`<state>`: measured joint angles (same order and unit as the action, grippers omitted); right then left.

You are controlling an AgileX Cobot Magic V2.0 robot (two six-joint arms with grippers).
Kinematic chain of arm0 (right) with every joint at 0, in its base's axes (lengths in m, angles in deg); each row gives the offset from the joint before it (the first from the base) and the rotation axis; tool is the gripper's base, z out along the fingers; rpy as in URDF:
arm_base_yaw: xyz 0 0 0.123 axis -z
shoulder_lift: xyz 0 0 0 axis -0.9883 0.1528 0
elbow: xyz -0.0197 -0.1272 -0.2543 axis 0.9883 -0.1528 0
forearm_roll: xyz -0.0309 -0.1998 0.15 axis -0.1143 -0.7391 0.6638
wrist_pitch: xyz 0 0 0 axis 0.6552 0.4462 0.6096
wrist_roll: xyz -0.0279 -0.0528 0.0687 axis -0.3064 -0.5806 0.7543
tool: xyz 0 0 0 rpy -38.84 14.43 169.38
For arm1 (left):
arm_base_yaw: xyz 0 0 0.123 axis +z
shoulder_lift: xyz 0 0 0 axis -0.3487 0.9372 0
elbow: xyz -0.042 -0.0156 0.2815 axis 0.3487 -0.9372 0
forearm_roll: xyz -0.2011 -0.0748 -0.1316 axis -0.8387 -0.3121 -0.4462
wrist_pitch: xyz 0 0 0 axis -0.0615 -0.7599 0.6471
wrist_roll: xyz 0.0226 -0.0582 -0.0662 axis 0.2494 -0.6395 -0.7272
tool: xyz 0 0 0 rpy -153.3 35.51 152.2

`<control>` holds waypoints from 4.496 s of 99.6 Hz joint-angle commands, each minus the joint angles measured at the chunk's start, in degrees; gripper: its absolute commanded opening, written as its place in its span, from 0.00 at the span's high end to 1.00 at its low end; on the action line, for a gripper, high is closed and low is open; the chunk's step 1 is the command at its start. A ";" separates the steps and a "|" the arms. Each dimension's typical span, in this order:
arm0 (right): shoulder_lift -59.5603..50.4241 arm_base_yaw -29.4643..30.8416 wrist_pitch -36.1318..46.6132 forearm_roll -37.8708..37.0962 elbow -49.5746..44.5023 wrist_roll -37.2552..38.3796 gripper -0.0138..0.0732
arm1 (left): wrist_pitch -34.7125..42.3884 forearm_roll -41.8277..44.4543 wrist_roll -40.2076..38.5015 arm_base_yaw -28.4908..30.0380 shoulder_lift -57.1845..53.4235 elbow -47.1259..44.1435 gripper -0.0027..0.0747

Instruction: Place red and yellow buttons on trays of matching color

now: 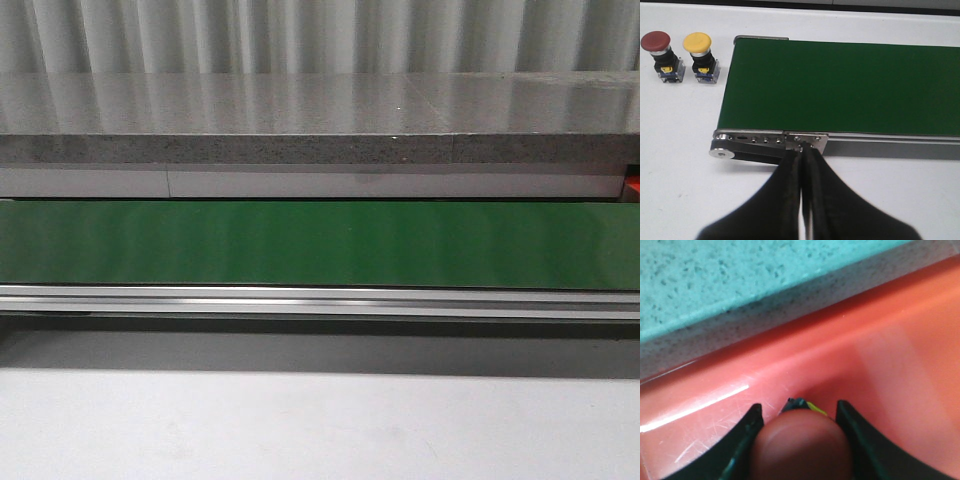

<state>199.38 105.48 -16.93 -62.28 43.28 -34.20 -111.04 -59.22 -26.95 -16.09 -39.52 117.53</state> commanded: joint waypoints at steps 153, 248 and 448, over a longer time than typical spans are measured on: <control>-36.37 -13.43 -4.49 2.01 -6.61 -4.85 0.29 | 3.84 -1.14 -0.04 -0.29 0.02 1.53 0.99; -86.61 -25.58 -10.80 2.07 -56.47 -6.40 0.85 | 3.84 -1.14 -0.04 -0.29 0.02 1.53 0.99; -89.22 -25.58 -11.47 2.07 -56.85 -6.35 0.98 | 20.40 -0.92 -26.80 9.98 54.33 29.71 0.31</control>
<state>110.25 80.05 -31.63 -59.90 -14.98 -40.02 -95.70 -59.52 -50.98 -7.15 14.97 145.28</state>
